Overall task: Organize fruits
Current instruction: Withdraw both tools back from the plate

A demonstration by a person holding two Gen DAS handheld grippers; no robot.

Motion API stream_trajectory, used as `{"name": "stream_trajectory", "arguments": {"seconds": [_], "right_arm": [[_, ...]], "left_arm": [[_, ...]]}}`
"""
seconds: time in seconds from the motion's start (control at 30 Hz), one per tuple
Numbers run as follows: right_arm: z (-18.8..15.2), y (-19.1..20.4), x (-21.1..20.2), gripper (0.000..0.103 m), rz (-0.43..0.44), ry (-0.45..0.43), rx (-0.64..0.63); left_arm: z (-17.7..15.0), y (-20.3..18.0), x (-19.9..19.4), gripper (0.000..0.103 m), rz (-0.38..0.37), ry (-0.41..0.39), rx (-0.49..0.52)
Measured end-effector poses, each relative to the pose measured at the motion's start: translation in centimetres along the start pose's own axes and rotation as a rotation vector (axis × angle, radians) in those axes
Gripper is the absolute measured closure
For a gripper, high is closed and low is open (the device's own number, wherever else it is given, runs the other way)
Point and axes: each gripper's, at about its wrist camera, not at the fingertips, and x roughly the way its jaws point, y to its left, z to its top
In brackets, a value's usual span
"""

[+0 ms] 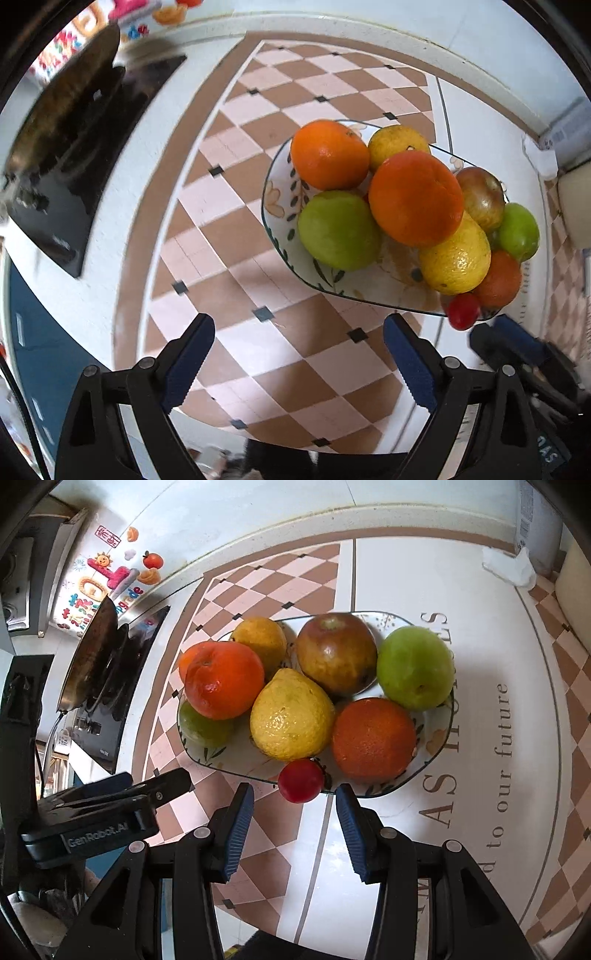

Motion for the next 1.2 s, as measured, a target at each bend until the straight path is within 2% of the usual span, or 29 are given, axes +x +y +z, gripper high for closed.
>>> {"name": "stream_trajectory", "arguments": {"seconds": [0.13, 0.2, 0.23, 0.27, 0.3, 0.47, 0.67, 0.9, 1.0, 1.2], "right_arm": [[-0.5, 0.1, -1.9, 0.054, -0.067, -0.023, -0.027], [-0.6, 0.2, -3.2, 0.051, -0.113, -0.036, -0.045], [-0.7, 0.1, -4.0, 0.037, -0.133, -0.047, -0.051], [-0.8, 0.1, -5.2, 0.018, -0.154, -0.067, -0.054], [-0.9, 0.1, -6.0, 0.013, -0.164, -0.082, -0.057], [-2.1, 0.9, -10.9, 0.013, -0.215, -0.163, -0.073], [-5.7, 2.7, -15.6, 0.013, -0.233, -0.223, -0.013], [-12.5, 7.9, -20.9, 0.012, -0.265, -0.323, 0.009], [-15.0, 10.1, -23.5, 0.008, -0.272, -0.375, 0.028], [-20.0, 14.6, -28.9, 0.007, -0.307, -0.478, 0.019]], "left_arm": [[-0.6, -0.7, -1.6, 0.01, 0.05, -0.053, 0.051], [-1.4, -1.0, -3.1, 0.009, 0.034, -0.082, 0.065], [-1.7, -1.2, -3.6, 0.01, 0.028, -0.094, 0.071], [-2.2, -1.5, -4.5, 0.01, 0.023, -0.109, 0.08], [-2.7, -1.7, -5.3, 0.01, 0.017, -0.121, 0.087], [-4.7, -1.9, -9.3, 0.01, -0.035, -0.189, 0.101], [-7.8, -0.6, -14.4, 0.009, -0.073, -0.291, 0.142], [-12.5, 2.4, -19.2, 0.009, -0.108, -0.392, 0.188], [-14.7, 3.9, -21.1, 0.009, -0.136, -0.41, 0.198], [-19.1, 6.7, -25.6, 0.01, -0.157, -0.472, 0.202]]}}
